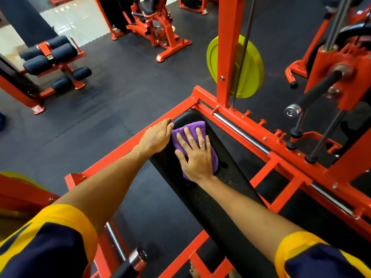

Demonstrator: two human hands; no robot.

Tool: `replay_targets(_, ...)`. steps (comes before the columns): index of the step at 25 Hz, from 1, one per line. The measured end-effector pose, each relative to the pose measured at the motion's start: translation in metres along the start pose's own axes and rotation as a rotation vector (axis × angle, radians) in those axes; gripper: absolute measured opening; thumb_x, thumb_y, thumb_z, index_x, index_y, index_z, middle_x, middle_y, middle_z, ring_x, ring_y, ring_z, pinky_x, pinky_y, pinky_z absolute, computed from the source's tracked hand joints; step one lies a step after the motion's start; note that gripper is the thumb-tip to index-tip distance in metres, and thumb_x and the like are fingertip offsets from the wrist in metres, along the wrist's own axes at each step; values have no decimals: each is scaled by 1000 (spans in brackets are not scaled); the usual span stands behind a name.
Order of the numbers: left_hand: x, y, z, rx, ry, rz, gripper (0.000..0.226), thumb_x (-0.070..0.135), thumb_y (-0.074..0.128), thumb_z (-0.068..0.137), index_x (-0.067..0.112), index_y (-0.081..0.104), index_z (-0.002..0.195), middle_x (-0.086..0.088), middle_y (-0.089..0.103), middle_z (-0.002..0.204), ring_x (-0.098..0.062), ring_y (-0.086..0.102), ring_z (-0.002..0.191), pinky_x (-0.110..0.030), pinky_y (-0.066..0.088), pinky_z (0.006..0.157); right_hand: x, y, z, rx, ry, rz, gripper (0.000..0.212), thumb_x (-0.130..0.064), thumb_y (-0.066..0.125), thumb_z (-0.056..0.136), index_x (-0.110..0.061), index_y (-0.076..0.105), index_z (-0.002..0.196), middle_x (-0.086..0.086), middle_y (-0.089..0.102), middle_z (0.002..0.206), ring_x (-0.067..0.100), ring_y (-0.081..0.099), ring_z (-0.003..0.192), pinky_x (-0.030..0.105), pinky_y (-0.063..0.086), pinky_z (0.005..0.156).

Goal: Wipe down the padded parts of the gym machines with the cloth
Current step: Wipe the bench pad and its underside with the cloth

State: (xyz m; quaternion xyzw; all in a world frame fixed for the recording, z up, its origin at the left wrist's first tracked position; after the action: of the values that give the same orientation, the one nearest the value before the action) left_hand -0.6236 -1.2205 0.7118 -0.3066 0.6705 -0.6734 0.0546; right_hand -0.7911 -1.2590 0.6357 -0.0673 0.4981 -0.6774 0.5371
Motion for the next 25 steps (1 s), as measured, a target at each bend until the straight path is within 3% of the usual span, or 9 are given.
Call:
replay_targets(2, -10, 1, -17, 45, 45, -4, 47, 36, 33, 111, 15, 41, 152, -7, 49, 154, -28, 46, 139, -35, 34, 112, 24, -9, -4, -86, -196, -28, 63, -55, 53, 98, -32, 42, 156, 0, 28, 167, 32, 15, 157, 62, 20, 122)
replay_targets(3, -15, 2, -27, 82, 62, -22, 47, 34, 35, 110, 14, 40, 153, -7, 47, 154, -26, 45, 140, -34, 33, 114, 38, -11, 1, -103, -168, -64, 66, -58, 52, 96, -33, 40, 157, 1, 25, 169, 33, 14, 157, 62, 21, 121)
replay_targets(8, -24, 4, -32, 181, 128, -146, 42, 25, 41, 109, 13, 47, 149, -8, 54, 149, -25, 51, 135, -27, 33, 113, 13, 5, 32, 45, 545, 102, 68, -58, 32, 101, -21, 38, 158, 14, 25, 167, 48, 13, 154, 62, 20, 122)
replay_targets(11, -27, 3, -32, 167, 118, -250, 38, 26, 42, 109, 19, 51, 146, -1, 57, 146, -15, 52, 132, -9, 28, 105, -60, 19, 12, 61, 357, 126, 70, -50, 45, 99, -13, 36, 159, 18, 22, 167, 45, 2, 155, 62, 19, 123)
replay_targets(14, -32, 7, -30, 159, 126, -286, 41, 30, 38, 109, 18, 51, 147, -3, 56, 147, -18, 51, 135, -21, 33, 110, -64, 14, -19, -42, 149, 94, 84, -56, 53, 93, -19, 24, 163, 6, 12, 171, 36, -4, 158, 53, 42, 114)
replay_targets(17, -34, 9, -28, 187, 148, -261, 47, 29, 37, 106, 13, 51, 148, -6, 55, 148, -23, 51, 137, -30, 34, 115, -14, -1, -21, -65, 270, 53, 82, -57, 50, 94, -25, 21, 163, -1, 11, 172, 36, 5, 158, 55, 50, 106)
replay_targets(20, -35, 9, -28, 193, 144, -277, 47, 31, 36, 106, 14, 51, 148, -6, 56, 148, -22, 51, 136, -36, 37, 117, -3, -2, -3, -1, 588, 198, 80, -53, 46, 96, -19, 20, 163, 9, 5, 172, 40, 0, 157, 63, 35, 115)
replay_targets(22, -35, 11, -28, 197, 152, -284, 48, 30, 36, 105, 14, 51, 148, -5, 56, 148, -21, 51, 136, -36, 37, 117, -40, 10, 2, 13, 528, 197, 83, -51, 49, 94, -13, 22, 162, 16, 5, 171, 45, -1, 155, 64, 28, 119)
replay_targets(25, -36, 12, -26, 174, 131, -341, 45, 29, 38, 107, 16, 51, 148, -4, 57, 147, -21, 53, 134, -37, 38, 116, -79, 15, -26, -80, 299, 108, 102, -58, 65, 83, -16, 19, 164, 9, 4, 171, 44, 1, 156, 58, 42, 113)
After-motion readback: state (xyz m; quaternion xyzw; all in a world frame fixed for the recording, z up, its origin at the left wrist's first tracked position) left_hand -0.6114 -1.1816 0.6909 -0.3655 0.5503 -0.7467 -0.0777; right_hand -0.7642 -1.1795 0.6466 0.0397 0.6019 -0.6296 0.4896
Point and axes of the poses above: each hand's wrist, its own z-axis towards the middle knuckle, its own y-axis out of the palm, x = y × z, the point moved 3 cm from there along z, towards the middle knuckle
